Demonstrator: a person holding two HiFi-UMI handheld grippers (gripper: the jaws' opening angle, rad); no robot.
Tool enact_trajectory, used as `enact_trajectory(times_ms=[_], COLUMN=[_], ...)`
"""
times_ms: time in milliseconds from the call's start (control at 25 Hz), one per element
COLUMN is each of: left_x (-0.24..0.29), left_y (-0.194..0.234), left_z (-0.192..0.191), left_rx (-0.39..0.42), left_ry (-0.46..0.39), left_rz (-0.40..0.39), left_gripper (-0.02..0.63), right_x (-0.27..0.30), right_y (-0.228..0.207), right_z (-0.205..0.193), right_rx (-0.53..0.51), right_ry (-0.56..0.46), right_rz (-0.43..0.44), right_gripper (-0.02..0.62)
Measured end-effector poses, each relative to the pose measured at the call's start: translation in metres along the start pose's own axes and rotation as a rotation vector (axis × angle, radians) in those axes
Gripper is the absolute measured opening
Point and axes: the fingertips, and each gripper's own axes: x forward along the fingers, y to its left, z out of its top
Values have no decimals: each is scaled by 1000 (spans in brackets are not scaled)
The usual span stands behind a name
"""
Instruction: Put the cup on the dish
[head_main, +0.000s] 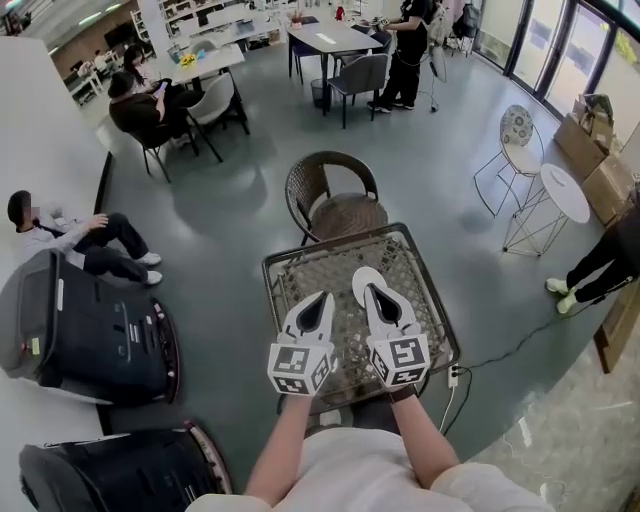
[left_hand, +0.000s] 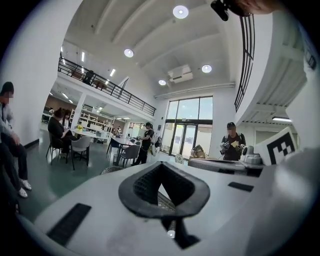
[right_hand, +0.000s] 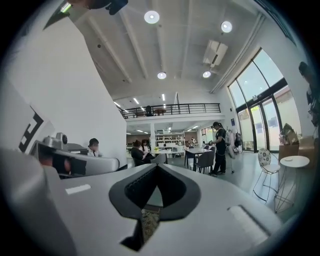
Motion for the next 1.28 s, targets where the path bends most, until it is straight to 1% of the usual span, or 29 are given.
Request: enact_trajectory(times_ms=[200,440,640,1000,1280], left_x=[-13,-26,-34,-41,-45], left_y=[-6,-11,-13,-22,-25], left_z=[21,35,38,27,22], left_rx=[44,85,96,80,72], left_ry=[-47,-80,-95,-85,-73], left_rz=[-9,-23,-20,-30,-22], left_gripper=[3,3,3,3,3], right_x=[-7,-15,-20,-31,-37], right_y=[23,41,47,53,55], right_z=[32,45,48,39,37], right_rx=[-21,-38,-59,-73,-73], right_ry=[-64,-96,-102,-80,-72], right_rz=[31,37,39,39,47], right_gripper=[0,0,0,0,0])
